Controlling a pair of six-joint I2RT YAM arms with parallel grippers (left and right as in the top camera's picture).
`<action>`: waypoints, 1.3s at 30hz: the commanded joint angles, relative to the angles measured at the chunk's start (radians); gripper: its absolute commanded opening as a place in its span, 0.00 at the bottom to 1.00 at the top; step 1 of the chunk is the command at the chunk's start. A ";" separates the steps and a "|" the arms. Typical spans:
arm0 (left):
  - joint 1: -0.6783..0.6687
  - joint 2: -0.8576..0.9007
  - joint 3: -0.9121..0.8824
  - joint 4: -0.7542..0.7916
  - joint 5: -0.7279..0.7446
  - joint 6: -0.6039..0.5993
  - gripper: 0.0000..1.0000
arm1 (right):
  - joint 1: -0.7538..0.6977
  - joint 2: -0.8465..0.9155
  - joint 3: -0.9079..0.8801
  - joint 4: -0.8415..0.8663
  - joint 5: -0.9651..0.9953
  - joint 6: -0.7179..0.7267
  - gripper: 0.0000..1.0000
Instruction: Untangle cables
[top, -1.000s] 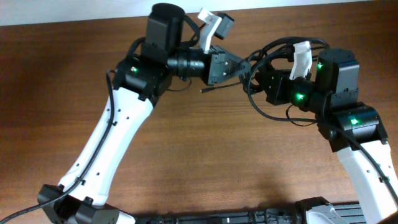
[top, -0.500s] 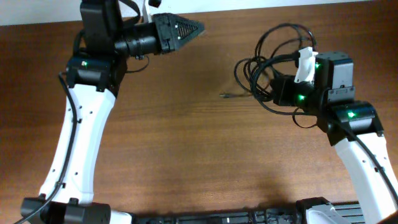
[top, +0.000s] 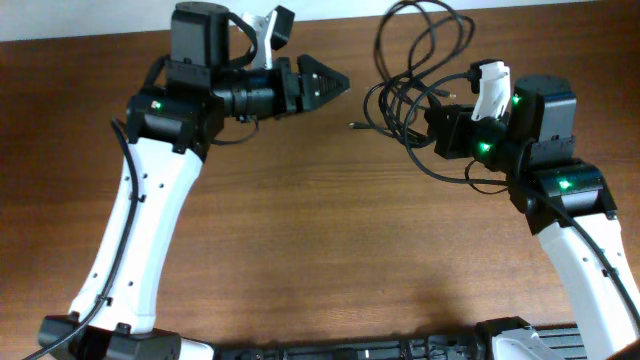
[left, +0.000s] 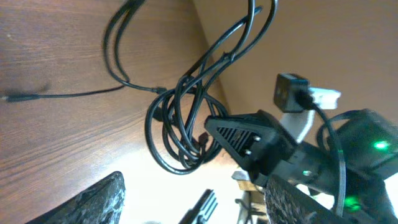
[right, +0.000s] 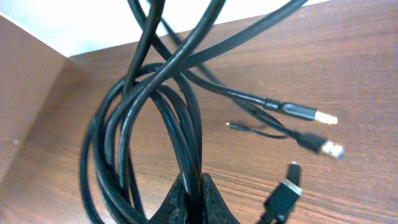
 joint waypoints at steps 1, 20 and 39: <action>-0.071 -0.022 0.014 -0.032 -0.128 0.043 0.74 | -0.001 -0.013 0.008 0.027 -0.050 0.009 0.04; -0.262 -0.017 0.014 -0.162 -0.403 0.509 0.82 | -0.001 -0.013 0.008 0.092 -0.099 0.061 0.04; -0.344 -0.100 0.014 -0.307 -0.182 1.789 0.98 | -0.192 -0.013 0.008 0.085 -0.547 0.031 0.04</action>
